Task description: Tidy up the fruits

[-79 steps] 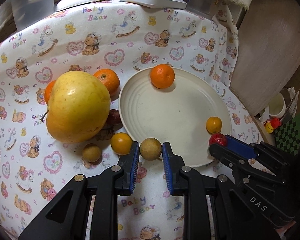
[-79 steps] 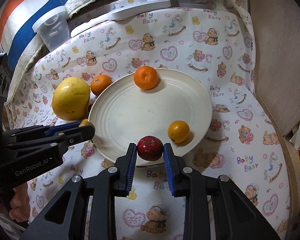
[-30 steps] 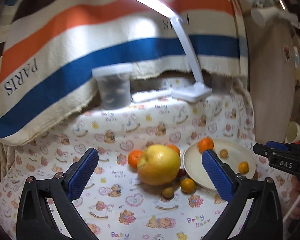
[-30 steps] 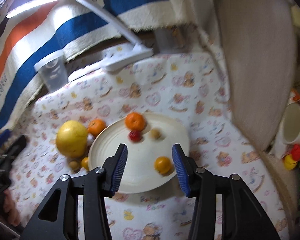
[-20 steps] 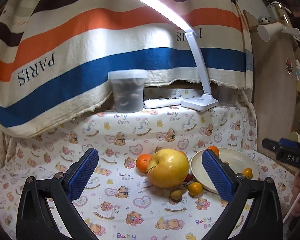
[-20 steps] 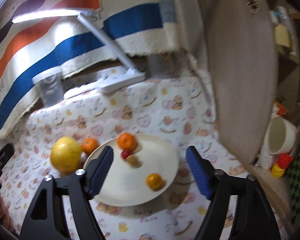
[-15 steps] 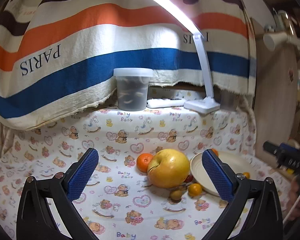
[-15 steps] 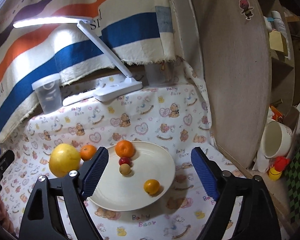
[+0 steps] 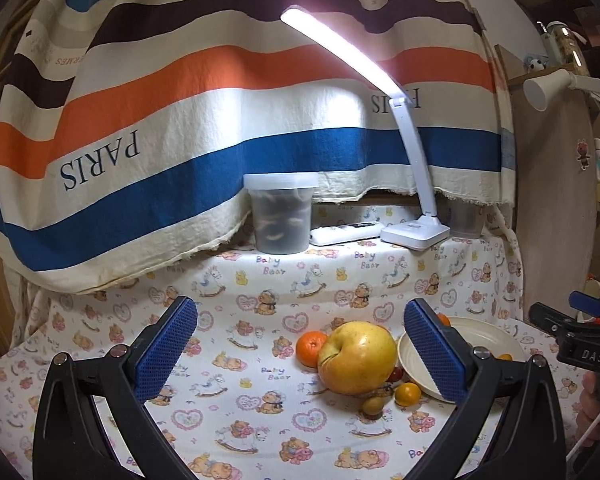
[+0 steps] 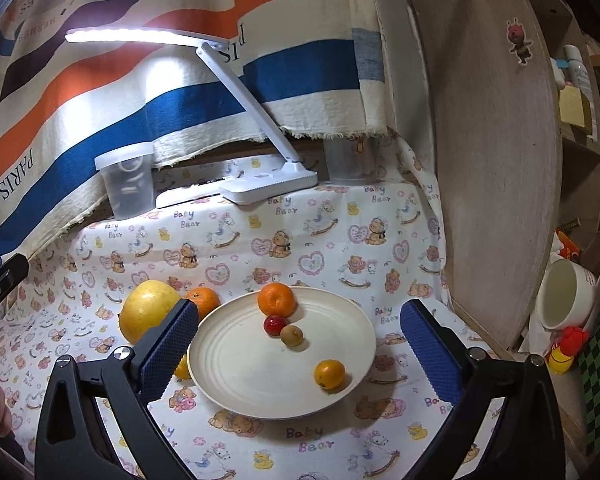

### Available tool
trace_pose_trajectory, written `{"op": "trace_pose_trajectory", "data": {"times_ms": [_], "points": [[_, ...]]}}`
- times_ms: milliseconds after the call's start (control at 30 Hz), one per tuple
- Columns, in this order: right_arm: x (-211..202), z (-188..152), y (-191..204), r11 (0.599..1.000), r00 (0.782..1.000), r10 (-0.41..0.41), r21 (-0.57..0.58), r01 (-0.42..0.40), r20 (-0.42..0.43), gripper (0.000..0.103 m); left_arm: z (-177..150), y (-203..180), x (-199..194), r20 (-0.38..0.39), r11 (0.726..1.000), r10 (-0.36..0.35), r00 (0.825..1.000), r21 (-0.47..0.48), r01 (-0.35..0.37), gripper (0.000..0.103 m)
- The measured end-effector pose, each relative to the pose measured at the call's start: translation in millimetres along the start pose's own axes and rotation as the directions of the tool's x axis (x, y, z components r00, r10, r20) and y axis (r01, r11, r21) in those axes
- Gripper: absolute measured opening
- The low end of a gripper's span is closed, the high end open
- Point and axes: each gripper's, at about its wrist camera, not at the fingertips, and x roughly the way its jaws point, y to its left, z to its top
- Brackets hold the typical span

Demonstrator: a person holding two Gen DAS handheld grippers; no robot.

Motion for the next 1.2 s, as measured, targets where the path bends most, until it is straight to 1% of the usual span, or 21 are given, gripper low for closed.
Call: {"op": "trace_pose_trajectory", "data": {"times_ms": [33,133,200,300,367,433,500,533,633,733,800,867,933,967,1000,1100,1167,1200], "points": [[-1,0,1,1.0,1.0,0.002,-0.004,-0.002,0.006,0.102,1,1,1,-0.01,1.0,0.012,1.0,-0.004,-0.012,0.103],[0,-2,6,0.999,0.999,0.033,-0.033,-0.033,0.011,0.102,3,7,11,-0.066,0.997,0.082,0.994,-0.008,-0.083,0.103],[3,-5,11,0.997,0.999,0.048,-0.058,-0.049,-0.006,0.102,1,15,16,-0.097,0.998,0.051,0.994,-0.032,-0.055,0.103],[5,-9,22,0.989,0.995,0.099,-0.109,-0.1,-0.014,0.102,0,24,22,-0.113,0.997,0.048,0.992,-0.048,-0.054,0.103],[5,-11,31,0.98,0.99,0.136,-0.145,-0.139,-0.028,0.102,-1,29,26,-0.134,0.998,0.03,0.991,-0.051,-0.037,0.103],[7,-12,43,0.968,0.983,0.173,-0.172,-0.182,-0.066,0.102,1,35,27,-0.162,0.995,0.022,0.986,-0.088,-0.037,0.103],[11,-12,56,0.954,0.972,0.204,-0.201,-0.224,-0.117,0.102,5,41,26,-0.178,0.992,-0.015,0.984,-0.13,-0.009,0.103],[14,-12,65,0.943,0.965,0.217,-0.225,-0.245,-0.145,0.102,7,43,24,-0.179,0.99,-0.012,0.984,-0.139,-0.013,0.103],[22,-11,86,0.921,0.96,0.217,-0.287,-0.262,-0.179,0.102,12,47,17,-0.157,0.989,0.01,0.988,-0.141,-0.032,0.103],[35,-11,110,0.881,0.945,0.216,-0.369,-0.297,-0.245,0.102,14,55,17,-0.153,0.986,0.02,0.988,-0.162,-0.045,0.103],[44,-15,133,0.835,0.944,0.184,-0.464,-0.296,-0.273,0.102,15,60,20,-0.163,0.983,0.018,0.986,-0.178,-0.047,0.103],[51,-19,153,0.788,0.948,0.15,-0.545,-0.286,-0.281,0.102,13,64,24,-0.174,0.981,0.032,0.984,-0.18,-0.064,0.103],[60,-23,172,0.749,0.951,0.113,-0.604,-0.272,-0.288,0.102,11,69,29,-0.189,0.98,0.051,0.981,-0.18,-0.085,0.103],[64,-24,178,0.736,0.952,0.1,-0.622,-0.266,-0.29,0.102,10,72,30,-0.198,0.979,0.055,0.979,-0.184,-0.092,0.103],[70,-27,188,0.713,0.953,0.08,-0.652,-0.259,-0.291,0.102,9,75,32,-0.208,0.976,0.058,0.976,-0.195,-0.099,0.103],[87,-36,208,0.659,0.953,0.03,-0.711,-0.246,-0.303,0.102,7,89,36,-0.232,0.962,0.049,0.972,-0.252,-0.109,0.103],[99,-40,218,0.636,0.953,-0.002,-0.736,-0.232,-0.302,0.102,4,95,38,-0.223,0.955,0.068,0.972,-0.267,-0.128,0.103],[105,-41,221,0.633,0.953,-0.016,-0.741,-0.225,-0.303,0.102,2,97,40,-0.223,0.953,0.099,0.97,-0.257,-0.157,0.103]]}}
